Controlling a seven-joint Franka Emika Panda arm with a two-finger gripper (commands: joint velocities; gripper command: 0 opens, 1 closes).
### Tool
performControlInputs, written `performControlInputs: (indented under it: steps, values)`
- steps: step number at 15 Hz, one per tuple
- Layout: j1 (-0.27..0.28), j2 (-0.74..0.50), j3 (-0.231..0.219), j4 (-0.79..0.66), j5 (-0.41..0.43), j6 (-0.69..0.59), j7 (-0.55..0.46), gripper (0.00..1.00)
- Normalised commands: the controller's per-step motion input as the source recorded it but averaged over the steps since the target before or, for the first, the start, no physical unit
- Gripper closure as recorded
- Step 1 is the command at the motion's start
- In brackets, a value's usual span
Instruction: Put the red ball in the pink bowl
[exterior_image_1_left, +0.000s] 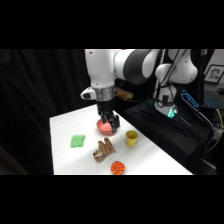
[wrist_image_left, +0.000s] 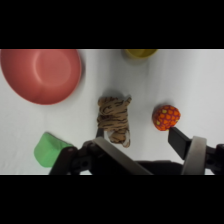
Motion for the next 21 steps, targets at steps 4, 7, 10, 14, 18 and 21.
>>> performControlInputs:
  steps: [4,7,10,14,18,21]
  values:
    - [0.134,0.22,0.04,0.23,-0.092,0.12,0.31,0.0]
    - [0.13,0.2,0.014,0.2,-0.108,0.17,0.34,0.0]
    - [0.09,0.17,-0.009,0.15,-0.078,0.19,0.28,0.0]
    - [0.065,0.17,-0.036,0.1,-0.066,0.24,0.19,0.0]
    - [0.114,0.2,-0.074,0.08,-0.098,0.25,0.21,0.0]
    - [0.159,0.17,-0.086,0.07,-0.095,0.19,0.2,0.0]
